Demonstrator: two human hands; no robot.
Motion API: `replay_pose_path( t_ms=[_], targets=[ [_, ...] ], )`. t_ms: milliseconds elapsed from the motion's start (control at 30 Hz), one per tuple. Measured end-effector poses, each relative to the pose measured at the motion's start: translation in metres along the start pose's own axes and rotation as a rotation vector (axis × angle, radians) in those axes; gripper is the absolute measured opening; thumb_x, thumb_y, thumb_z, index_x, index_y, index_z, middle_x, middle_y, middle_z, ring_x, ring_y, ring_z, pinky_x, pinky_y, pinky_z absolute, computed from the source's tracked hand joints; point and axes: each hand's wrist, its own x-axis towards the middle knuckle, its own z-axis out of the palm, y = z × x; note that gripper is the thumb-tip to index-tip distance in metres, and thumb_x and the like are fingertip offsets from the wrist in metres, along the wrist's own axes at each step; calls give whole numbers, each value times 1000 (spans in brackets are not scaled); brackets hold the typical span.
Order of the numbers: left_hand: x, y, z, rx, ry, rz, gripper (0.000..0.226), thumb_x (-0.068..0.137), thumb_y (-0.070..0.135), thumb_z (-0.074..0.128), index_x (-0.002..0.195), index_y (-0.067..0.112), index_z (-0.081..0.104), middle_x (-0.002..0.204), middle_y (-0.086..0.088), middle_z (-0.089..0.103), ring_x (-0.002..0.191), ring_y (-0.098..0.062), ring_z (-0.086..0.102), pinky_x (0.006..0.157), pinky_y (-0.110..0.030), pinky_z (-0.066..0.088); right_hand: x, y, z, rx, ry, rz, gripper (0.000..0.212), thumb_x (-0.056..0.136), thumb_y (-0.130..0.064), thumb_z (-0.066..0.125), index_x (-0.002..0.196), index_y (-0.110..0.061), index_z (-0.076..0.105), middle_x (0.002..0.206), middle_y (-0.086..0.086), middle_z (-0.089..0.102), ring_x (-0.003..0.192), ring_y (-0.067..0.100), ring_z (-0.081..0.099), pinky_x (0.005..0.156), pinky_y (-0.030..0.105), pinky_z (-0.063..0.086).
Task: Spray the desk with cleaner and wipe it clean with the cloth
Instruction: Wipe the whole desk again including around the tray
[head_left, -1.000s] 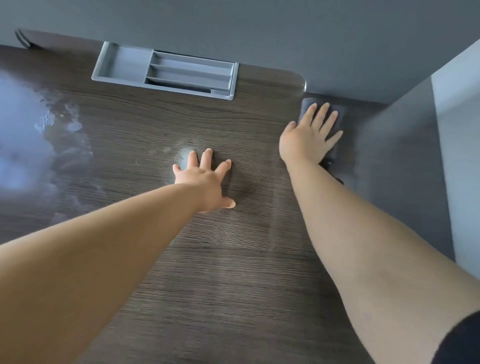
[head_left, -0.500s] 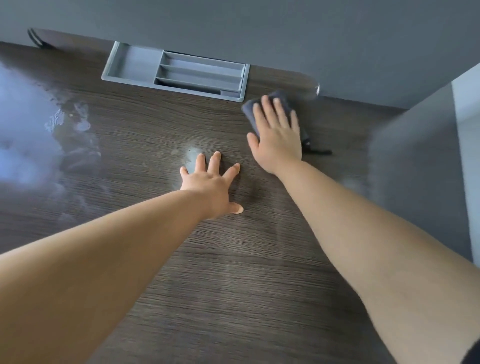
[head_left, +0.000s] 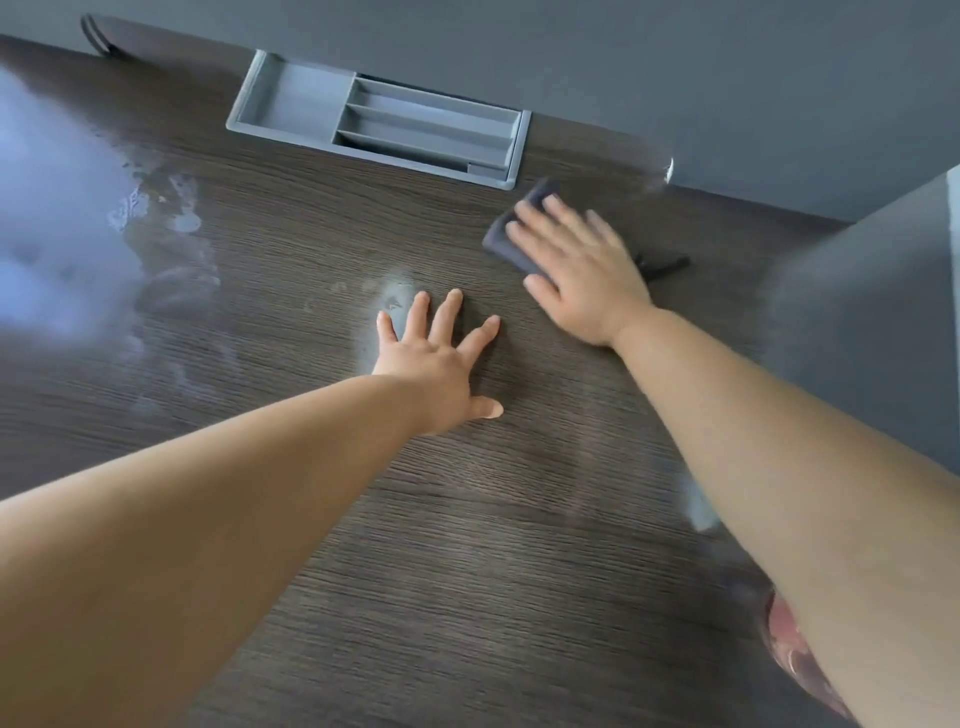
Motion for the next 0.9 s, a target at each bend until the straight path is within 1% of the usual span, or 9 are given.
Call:
replay_pose_path(
  t_ms=[133, 233, 300, 333, 500, 567, 667, 733, 900],
  targets=[
    [2, -3, 3, -2, 20, 4, 91, 80, 72, 42, 145, 41, -13, 156, -4, -20, 142, -33, -16, 113, -60, 0, 9, -15, 5, 69, 113, 632, 55, 100, -42, 23, 152, -22, 16, 160, -2, 7, 147, 21, 2, 116, 49, 5],
    [1, -2, 2, -30, 53, 20, 90, 79, 70, 48, 147, 40, -3, 157, -3, -13, 143, -33, -11, 114, -58, 3, -16, -63, 11, 89, 106, 350, 58, 97, -43, 20, 150, -19, 23, 159, 1, 16, 146, 23, 11, 115, 50, 11],
    [-3, -8, 3, -97, 173, 42, 84, 78, 65, 55, 147, 36, 15, 156, -2, 4, 142, -31, 3, 114, -50, 12, -48, -51, 13, 27, 61, 66, 58, 95, -41, 22, 147, -19, 31, 156, 1, 26, 144, 24, 21, 114, 50, 18],
    [-7, -13, 5, -158, 253, 44, 77, 80, 60, 58, 144, 32, 25, 153, -2, 15, 139, -29, 11, 112, -44, 20, -59, -35, 13, 4, 57, 60, 56, 96, -40, 24, 147, -20, 32, 156, 1, 26, 144, 24, 21, 115, 51, 19],
    [-30, -27, 26, -265, 424, 78, 53, 87, 36, 56, 136, 22, 40, 142, -3, 30, 134, -28, 17, 107, -38, 33, -71, -55, 19, 60, 117, 824, 56, 101, -38, 26, 152, -20, 13, 160, 0, 6, 147, 23, 1, 117, 50, 6],
    [-41, -22, 33, -282, 452, 107, 51, 87, 27, 53, 136, 20, 40, 142, -3, 31, 134, -29, 17, 107, -36, 31, -76, -104, 25, 64, 133, 685, 58, 99, -39, 29, 151, -17, 18, 160, 3, 10, 147, 25, 6, 115, 51, 8],
    [-59, -21, 42, -288, 444, 133, 51, 85, 21, 51, 135, 20, 41, 142, -2, 31, 132, -27, 19, 104, -34, 30, -122, -128, 31, 0, 42, 189, 57, 95, -41, 29, 147, -17, 33, 156, 3, 26, 144, 26, 22, 114, 51, 19],
    [-73, -26, 51, -246, 416, 155, 53, 85, 22, 52, 136, 21, 40, 142, 0, 31, 131, -26, 22, 103, -33, 29, -149, -106, 33, -42, 42, 119, 56, 95, -41, 30, 145, -18, 36, 154, 3, 30, 142, 26, 25, 113, 52, 23],
    [-101, -35, 76, -156, 368, 161, 54, 87, 24, 49, 139, 21, 35, 142, -1, 30, 131, -25, 23, 105, -34, 27, -135, -141, 32, 79, 120, 971, 59, 100, -43, 26, 152, -18, 13, 160, 2, 5, 147, 24, 0, 117, 52, 5]
  ],
)
